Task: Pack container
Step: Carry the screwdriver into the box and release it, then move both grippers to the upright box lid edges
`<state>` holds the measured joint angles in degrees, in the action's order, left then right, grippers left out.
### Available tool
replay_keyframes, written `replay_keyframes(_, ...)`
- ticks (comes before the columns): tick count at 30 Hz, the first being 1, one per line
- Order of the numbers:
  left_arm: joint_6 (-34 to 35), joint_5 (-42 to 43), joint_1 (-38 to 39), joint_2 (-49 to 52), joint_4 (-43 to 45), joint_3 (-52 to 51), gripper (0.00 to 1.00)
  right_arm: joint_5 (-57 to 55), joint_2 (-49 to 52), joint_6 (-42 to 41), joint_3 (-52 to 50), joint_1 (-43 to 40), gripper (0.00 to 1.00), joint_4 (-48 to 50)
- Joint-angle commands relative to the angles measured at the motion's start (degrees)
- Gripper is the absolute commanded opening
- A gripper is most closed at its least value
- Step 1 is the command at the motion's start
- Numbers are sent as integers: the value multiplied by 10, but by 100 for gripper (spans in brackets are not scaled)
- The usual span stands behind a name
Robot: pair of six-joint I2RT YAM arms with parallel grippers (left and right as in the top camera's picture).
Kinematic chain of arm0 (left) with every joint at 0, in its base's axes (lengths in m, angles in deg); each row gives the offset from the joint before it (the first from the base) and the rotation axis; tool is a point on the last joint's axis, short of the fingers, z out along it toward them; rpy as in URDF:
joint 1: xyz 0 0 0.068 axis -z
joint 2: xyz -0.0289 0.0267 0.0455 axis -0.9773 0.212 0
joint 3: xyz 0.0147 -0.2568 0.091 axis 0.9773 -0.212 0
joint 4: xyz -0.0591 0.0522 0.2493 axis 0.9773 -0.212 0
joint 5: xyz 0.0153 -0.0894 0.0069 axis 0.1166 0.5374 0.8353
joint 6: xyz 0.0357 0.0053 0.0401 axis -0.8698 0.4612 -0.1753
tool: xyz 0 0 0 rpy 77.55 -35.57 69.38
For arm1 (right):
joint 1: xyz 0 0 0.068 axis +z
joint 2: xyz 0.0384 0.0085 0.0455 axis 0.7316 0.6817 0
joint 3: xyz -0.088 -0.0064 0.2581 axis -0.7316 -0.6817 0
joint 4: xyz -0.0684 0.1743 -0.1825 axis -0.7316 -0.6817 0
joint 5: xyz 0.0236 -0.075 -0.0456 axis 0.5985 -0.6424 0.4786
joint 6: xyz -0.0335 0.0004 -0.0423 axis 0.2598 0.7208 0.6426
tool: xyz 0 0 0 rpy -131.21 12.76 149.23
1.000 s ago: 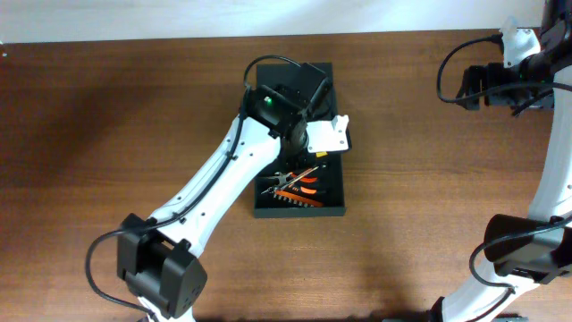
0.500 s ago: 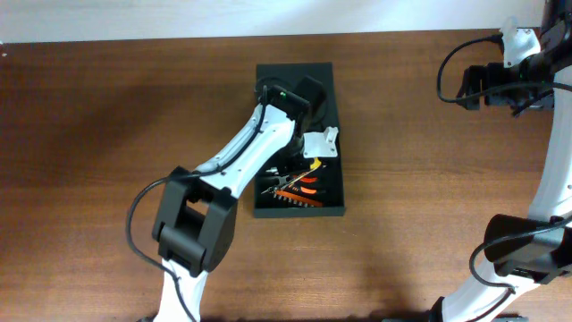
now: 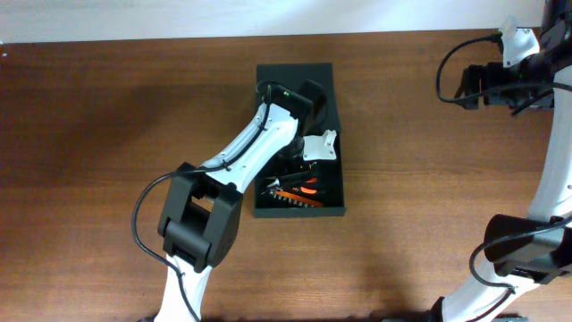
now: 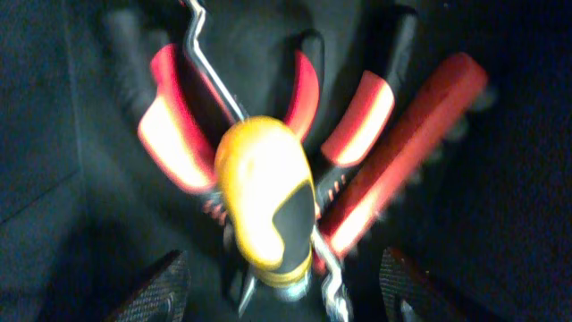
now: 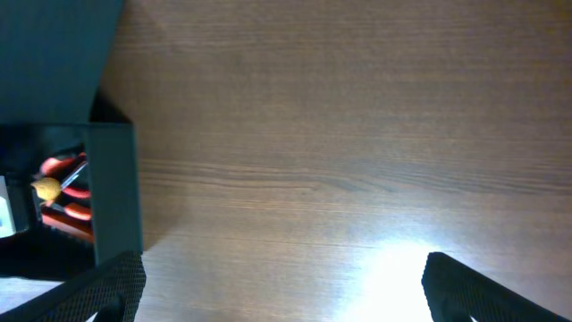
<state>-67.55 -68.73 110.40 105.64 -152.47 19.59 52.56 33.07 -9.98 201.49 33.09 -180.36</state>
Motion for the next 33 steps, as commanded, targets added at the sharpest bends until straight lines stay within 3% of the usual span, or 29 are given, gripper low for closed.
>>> replay_keyframes(1,39,-21,-3,-13,-27,81,71,36,1,-4,-2,0,99,1)
replay_keyframes(3,62,-22,-8,-26,-45,132,72,40,1,-4,-2,0,100,0)
replay_keyframes(5,81,-15,-18,-39,-59,176,70,40,1,-6,-2,0,82,0)
replay_keyframes(8,106,10,-51,-57,-67,230,53,40,1,-42,-2,0,31,1)
replay_keyframes(10,120,56,-84,-61,-66,251,46,50,5,-54,-2,2,6,1)
replay_keyframes(12,133,117,-121,-61,-66,259,41,66,12,-54,-2,5,4,1)
replay_keyframes(15,148,238,-189,-55,-65,258,26,85,34,-54,-2,12,4,2)
replay_keyframes(17,150,305,-226,-48,-65,258,10,107,54,-54,-2,16,4,2)
replay_keyframes(19,150,348,-261,-38,-65,257,4,124,77,-53,-2,24,4,3)
replay_keyframes(24,157,353,-303,-16,-65,242,2,129,144,-53,-2,48,4,8)
replay_keyframes(33,130,355,-309,80,-73,240,2,130,244,-40,-2,98,4,34)
